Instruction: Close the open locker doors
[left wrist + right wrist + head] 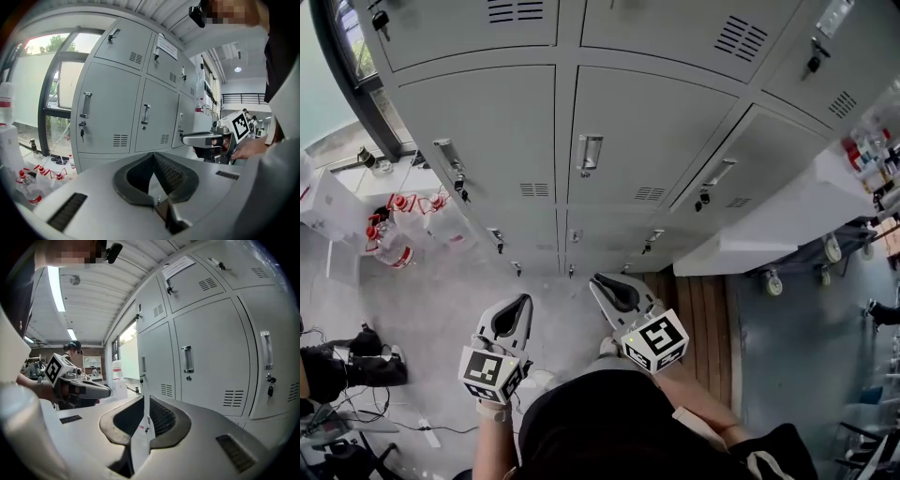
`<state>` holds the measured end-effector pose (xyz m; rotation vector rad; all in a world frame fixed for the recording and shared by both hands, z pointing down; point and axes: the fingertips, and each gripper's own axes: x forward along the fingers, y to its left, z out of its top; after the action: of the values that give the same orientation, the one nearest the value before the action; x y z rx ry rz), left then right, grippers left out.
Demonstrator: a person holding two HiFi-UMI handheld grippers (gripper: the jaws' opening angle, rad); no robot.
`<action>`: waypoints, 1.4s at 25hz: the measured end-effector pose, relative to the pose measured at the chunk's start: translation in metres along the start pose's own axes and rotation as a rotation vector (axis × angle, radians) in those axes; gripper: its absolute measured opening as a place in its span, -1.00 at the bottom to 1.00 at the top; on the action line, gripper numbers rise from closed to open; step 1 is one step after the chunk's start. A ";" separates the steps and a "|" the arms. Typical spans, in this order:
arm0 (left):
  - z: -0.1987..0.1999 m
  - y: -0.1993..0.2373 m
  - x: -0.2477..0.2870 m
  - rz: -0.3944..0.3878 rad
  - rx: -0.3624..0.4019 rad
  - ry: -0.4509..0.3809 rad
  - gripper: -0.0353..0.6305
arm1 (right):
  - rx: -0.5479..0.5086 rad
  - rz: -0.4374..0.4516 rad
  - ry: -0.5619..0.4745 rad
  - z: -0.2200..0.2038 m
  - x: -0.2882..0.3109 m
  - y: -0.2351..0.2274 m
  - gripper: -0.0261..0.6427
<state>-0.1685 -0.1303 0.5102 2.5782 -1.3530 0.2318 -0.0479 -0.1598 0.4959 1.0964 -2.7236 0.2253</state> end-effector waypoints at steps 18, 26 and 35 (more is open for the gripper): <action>0.014 -0.011 -0.032 -0.048 0.020 -0.031 -0.84 | -0.013 0.093 -0.023 0.028 -0.008 0.063 -0.75; 0.014 -0.011 -0.031 -0.031 0.024 -0.027 -0.83 | 0.029 0.072 -0.011 0.020 -0.009 0.049 -0.75; 0.008 -0.021 -0.023 -0.040 0.022 -0.014 -0.84 | 0.040 0.077 -0.009 0.017 -0.013 0.044 -0.75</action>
<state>-0.1645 -0.1026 0.4944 2.6270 -1.3097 0.2240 -0.0712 -0.1237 0.4733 1.0062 -2.7841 0.2882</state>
